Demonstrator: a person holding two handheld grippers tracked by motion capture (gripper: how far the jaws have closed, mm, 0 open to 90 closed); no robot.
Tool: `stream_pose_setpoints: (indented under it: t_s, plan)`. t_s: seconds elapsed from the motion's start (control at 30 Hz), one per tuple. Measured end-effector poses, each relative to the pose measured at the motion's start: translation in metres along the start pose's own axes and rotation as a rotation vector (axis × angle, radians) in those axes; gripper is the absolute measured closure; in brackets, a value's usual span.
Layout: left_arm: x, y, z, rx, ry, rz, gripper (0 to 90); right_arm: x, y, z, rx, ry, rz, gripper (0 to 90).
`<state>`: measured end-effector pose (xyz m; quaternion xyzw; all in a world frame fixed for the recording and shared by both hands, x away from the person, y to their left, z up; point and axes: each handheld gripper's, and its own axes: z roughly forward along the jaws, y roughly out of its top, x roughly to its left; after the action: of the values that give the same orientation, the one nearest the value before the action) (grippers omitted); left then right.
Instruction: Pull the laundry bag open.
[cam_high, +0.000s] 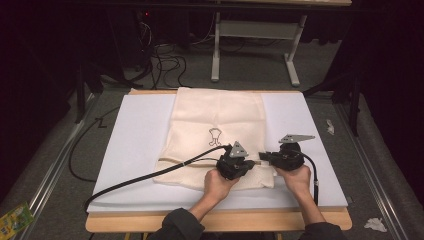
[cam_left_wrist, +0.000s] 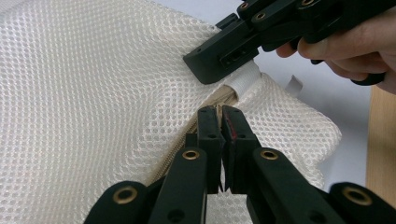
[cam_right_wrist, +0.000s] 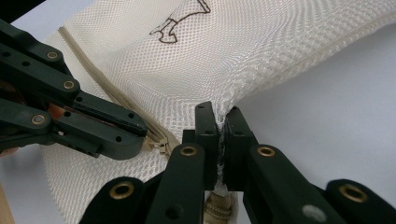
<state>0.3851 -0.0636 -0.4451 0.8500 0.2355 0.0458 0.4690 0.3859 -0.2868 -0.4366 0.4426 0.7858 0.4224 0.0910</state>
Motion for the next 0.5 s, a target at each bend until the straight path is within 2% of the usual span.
stream_pose_setpoints:
  t_s: [0.23, 0.5]
  plan:
    - [-0.0003, -0.0001, -0.0033, -0.006, 0.01, 0.025, 87.2, 0.0004, 0.0001, 0.0003, -0.002, -0.002, 0.0, 88.3]
    - [0.0007, 0.0003, -0.005, -0.002, 0.019, 0.032, 87.2, 0.0005, 0.0005, 0.0003, 0.007, -0.005, -0.01, 88.3]
